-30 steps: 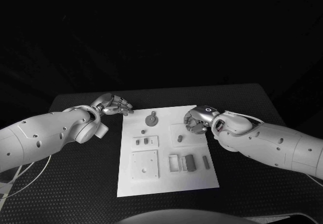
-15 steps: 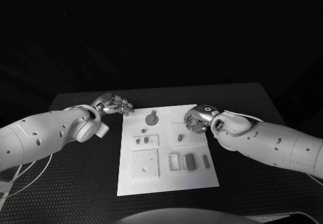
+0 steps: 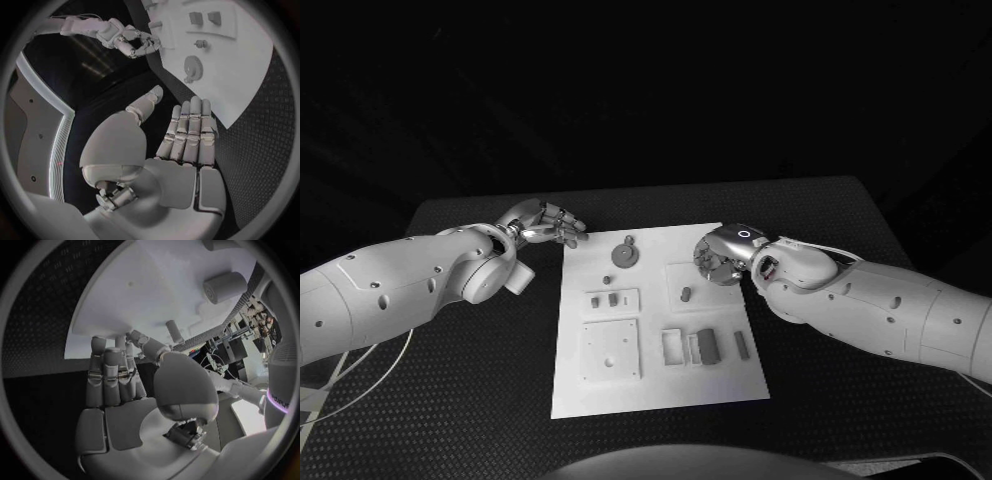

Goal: Assemble the parts on the task board

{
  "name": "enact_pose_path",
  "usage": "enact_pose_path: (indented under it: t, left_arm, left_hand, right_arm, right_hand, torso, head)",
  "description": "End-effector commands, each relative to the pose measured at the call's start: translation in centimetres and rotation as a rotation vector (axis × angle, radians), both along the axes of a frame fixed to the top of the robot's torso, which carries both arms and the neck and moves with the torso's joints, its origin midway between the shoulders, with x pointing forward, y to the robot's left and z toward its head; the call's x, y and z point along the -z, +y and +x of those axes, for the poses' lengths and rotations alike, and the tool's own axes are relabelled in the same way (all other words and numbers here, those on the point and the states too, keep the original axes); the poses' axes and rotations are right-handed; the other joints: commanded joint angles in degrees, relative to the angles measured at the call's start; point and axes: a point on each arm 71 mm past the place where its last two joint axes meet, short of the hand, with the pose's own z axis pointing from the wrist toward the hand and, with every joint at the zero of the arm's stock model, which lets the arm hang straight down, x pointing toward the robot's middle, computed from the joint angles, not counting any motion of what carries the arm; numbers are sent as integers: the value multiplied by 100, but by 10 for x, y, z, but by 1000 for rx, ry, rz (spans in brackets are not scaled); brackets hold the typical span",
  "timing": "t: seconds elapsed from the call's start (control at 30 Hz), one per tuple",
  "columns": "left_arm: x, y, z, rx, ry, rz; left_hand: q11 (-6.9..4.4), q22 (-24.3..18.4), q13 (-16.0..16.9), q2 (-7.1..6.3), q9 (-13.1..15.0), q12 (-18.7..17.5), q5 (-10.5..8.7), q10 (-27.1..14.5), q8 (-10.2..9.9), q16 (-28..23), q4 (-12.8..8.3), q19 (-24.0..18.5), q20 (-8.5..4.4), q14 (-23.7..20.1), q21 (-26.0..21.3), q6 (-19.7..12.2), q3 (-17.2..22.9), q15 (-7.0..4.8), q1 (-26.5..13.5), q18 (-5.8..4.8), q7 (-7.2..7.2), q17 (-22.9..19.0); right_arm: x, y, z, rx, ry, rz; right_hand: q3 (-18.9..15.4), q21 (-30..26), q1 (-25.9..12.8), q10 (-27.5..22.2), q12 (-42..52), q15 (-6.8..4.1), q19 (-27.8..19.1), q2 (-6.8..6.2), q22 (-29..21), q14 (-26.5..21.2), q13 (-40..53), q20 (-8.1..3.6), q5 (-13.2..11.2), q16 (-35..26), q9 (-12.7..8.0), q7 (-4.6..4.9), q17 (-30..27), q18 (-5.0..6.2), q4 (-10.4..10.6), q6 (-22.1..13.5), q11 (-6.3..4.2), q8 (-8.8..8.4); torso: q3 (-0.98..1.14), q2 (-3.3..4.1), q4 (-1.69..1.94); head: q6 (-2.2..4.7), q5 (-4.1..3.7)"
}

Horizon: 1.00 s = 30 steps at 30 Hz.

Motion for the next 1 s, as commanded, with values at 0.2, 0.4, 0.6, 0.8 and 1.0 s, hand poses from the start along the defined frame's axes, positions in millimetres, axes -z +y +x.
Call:
enact_pose_path:
  t: [0.2, 0.4, 0.6, 0.8, 1.0]
  left_arm:
    - [-1, -3, 0, 17, 7, -16]
    - [0, -3, 0, 18, 9, -16]
    - [0, -2, 0, 16, 11, -14]
    - [0, -3, 0, 18, 11, -14]
    - [0, -3, 0, 17, 12, -14]
  left_hand:
    - [-2, -18, -10, 52, -6, 26, 3, -37, 11, -28, -12, -3, 11, -2, 12, -36, -40, 26, 16, -80, -11, 18]
    - [0, -29, -13, 52, -6, 29, 2, -41, 12, -38, -13, -6, 12, -6, 12, -38, -44, 28, 19, -81, -11, 27]
    - [2, -43, -19, 49, -8, 31, 2, -50, 11, -51, -13, -13, 15, -11, 13, -44, -52, 32, 19, -84, -9, 40]
    - [4, -53, -23, 50, -9, 33, 2, -56, 10, -61, -12, -16, 16, -14, 14, -50, -56, 34, 21, -84, -7, 49]
    - [5, -59, -25, 52, -9, 35, 2, -58, 10, -66, -11, -16, 17, -15, 15, -52, -59, 35, 21, -85, -6, 55]
  right_arm:
    - [8, 1, -4, -12, 18, -35]
    - [7, 1, -4, -8, 10, -36]
    - [7, 2, -3, -4, 6, -39]
    - [8, 2, -3, -5, 6, -43]
    - [8, 4, -3, -9, -5, -43]
  right_hand:
    - [-30, 8, 24, 123, 21, -67, 74, 93, 36, 36, 67, -16, 16, 63, 18, -31, 45, 87, -2, 121, -27, 84]
    - [-23, 15, 47, 150, 10, -79, 90, 118, 54, 49, 95, -29, 18, 80, 18, -44, 69, 87, -6, 148, -38, 100]
    - [-20, 15, 57, 149, 1, -81, 90, 128, 59, 49, 101, -32, 18, 81, 17, -45, 75, 87, -9, 150, -40, 101]
    - [0, 9, 108, 147, -22, -82, 83, 159, 70, 43, 115, -39, 20, 80, 12, -46, 87, 87, -17, 148, -40, 102]
    - [46, 13, 309, 188, -56, -97, 84, 336, 111, 49, 168, -55, 16, 100, 14, -56, 132, 87, -30, 175, -55, 127]
  torso:
    - [5, 0, -5]
    - [2, 0, -1]
    - [3, 3, -1]
    - [2, 1, 1]
    - [2, 0, -2]
  head:
    - [-4, -2]
    - [-14, -2]
    - [-20, 1]
    - [-22, 2]
    - [-27, 3]
